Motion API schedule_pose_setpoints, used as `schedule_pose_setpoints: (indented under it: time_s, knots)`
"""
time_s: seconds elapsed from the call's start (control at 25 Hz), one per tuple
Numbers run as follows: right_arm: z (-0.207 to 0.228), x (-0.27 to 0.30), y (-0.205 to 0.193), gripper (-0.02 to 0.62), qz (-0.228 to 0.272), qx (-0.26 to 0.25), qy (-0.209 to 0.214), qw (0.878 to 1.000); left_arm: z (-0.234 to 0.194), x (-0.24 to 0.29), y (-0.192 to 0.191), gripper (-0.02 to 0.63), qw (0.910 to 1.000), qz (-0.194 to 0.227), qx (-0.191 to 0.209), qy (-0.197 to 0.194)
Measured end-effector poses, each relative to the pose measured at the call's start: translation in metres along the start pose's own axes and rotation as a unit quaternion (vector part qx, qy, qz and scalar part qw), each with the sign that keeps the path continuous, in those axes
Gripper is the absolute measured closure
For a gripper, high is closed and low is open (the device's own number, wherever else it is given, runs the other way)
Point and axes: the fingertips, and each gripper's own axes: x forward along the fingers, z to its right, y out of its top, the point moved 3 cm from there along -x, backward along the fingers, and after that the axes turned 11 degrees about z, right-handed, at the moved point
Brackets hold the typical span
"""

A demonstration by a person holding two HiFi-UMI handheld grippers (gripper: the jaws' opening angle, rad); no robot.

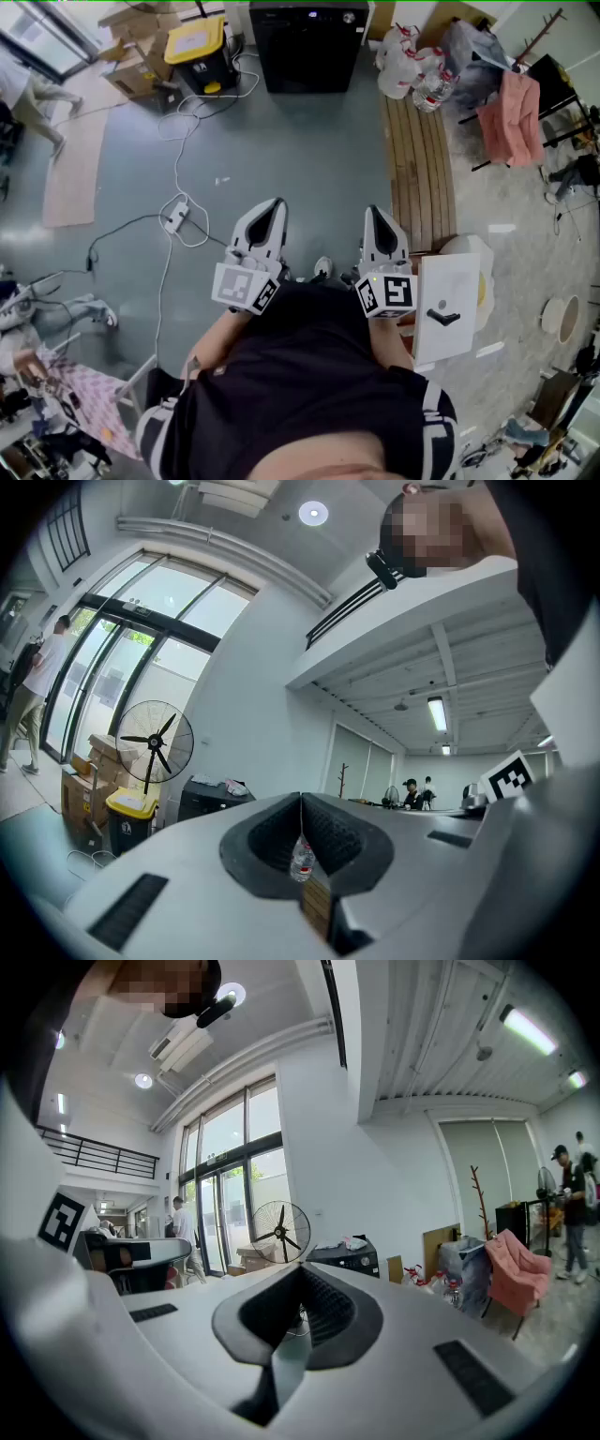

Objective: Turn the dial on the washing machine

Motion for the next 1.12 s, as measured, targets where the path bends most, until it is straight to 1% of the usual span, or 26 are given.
schedule_pose_setpoints:
  time_s: [0.24,0.4,0.48,0.56,0.88,1.0,1.12]
  knots:
    - [0.009,0.001,-0.001,0.571,0.007,0.007,0.009,1.000,0.006,0.006,-0.007,0.583,1.0000,-0.001,0.001,0.000]
    - [0.014,0.000,0.001,0.564,0.013,0.002,0.013,1.000,0.014,0.011,-0.008,0.583,1.0000,-0.004,0.006,0.001]
    - [0.022,0.000,-0.001,0.531,0.009,0.003,0.014,1.000,0.021,0.015,-0.010,0.583,1.0000,-0.005,0.008,0.002]
    - [0.032,0.000,-0.003,0.470,0.000,0.007,0.016,1.000,0.028,0.020,-0.013,0.583,0.9999,-0.008,0.009,0.005]
    - [0.083,0.015,-0.007,0.468,-0.016,0.008,0.041,0.999,0.055,0.055,-0.027,0.583,0.9994,-0.011,0.019,0.026]
    - [0.100,0.031,-0.014,0.468,-0.022,0.013,0.040,0.999,0.054,0.070,-0.035,0.583,0.9992,-0.014,0.017,0.033]
    - [0.118,0.053,-0.022,0.468,-0.029,0.023,0.036,0.999,0.048,0.096,-0.047,0.583,0.9991,-0.021,0.010,0.035]
